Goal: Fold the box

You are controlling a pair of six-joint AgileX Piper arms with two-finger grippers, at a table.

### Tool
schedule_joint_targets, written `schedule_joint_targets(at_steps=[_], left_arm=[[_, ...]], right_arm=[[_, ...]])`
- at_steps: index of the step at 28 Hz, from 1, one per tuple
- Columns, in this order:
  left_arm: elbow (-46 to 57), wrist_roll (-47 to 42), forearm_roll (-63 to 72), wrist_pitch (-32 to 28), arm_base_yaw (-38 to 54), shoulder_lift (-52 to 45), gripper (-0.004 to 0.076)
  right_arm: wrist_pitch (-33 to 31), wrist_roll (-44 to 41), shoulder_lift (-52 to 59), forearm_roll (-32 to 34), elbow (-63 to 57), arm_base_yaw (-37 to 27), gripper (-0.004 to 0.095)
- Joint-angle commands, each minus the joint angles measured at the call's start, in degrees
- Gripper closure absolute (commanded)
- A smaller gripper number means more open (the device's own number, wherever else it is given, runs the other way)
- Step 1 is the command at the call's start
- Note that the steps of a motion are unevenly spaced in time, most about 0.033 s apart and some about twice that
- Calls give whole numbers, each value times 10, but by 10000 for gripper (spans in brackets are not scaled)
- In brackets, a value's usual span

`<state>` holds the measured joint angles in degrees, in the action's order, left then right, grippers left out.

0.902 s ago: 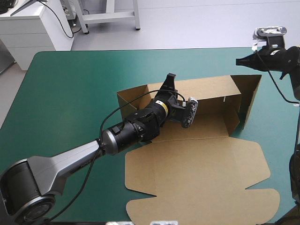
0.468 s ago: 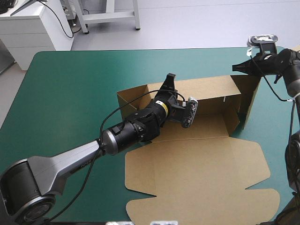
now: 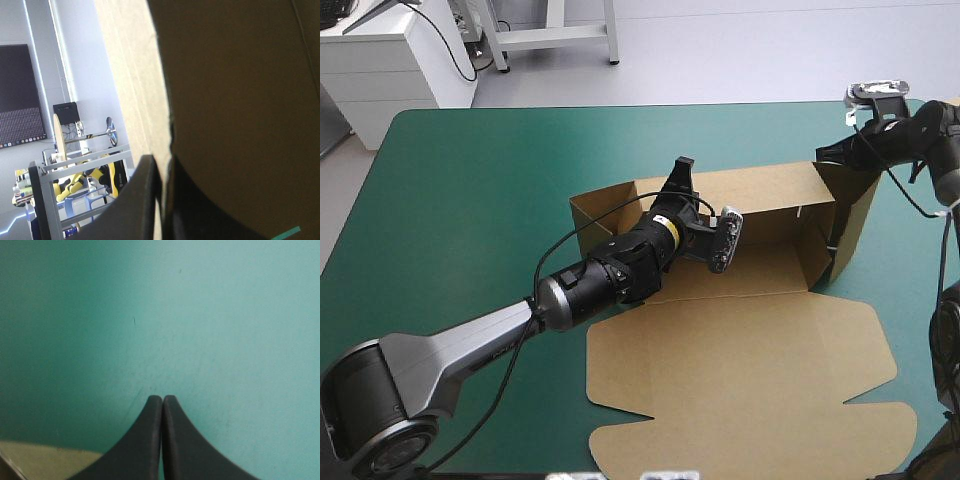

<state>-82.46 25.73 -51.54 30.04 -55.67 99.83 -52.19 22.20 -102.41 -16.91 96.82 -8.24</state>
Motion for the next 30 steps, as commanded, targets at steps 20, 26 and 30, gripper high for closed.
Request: schedule_joint_targets(at_steps=[20,26,30], left_arm=[[-1,-9,36,19,-10,-7,731],[-1,-9,25,19,-10,-7,731],[-1,-9,22,19,-10,-7,731]], right_arm=[[128,59,242,-49,-312,-4,929],[213,159,296,-180,-420,-4,929],[203,239,300,-248,-423,-4,929]])
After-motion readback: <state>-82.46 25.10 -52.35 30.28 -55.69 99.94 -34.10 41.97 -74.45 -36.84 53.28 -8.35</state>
